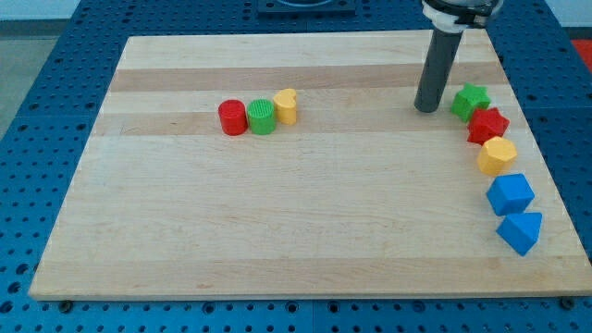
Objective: Move the green star above the red star
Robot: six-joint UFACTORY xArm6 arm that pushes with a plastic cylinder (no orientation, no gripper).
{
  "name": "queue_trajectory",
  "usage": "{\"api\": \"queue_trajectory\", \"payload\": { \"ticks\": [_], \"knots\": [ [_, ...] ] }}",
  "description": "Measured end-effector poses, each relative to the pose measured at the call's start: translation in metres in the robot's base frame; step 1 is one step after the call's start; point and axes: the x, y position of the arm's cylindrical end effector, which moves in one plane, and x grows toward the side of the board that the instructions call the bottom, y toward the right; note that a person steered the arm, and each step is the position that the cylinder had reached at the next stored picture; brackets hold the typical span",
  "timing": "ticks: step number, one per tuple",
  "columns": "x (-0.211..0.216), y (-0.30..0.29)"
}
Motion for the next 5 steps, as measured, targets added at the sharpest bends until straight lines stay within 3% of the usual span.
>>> {"api": "queue_trajectory", "payload": {
  "ticks": [2, 5],
  "knots": [
    [0.013, 0.022],
    [-0.009, 0.027]
  ]
}}
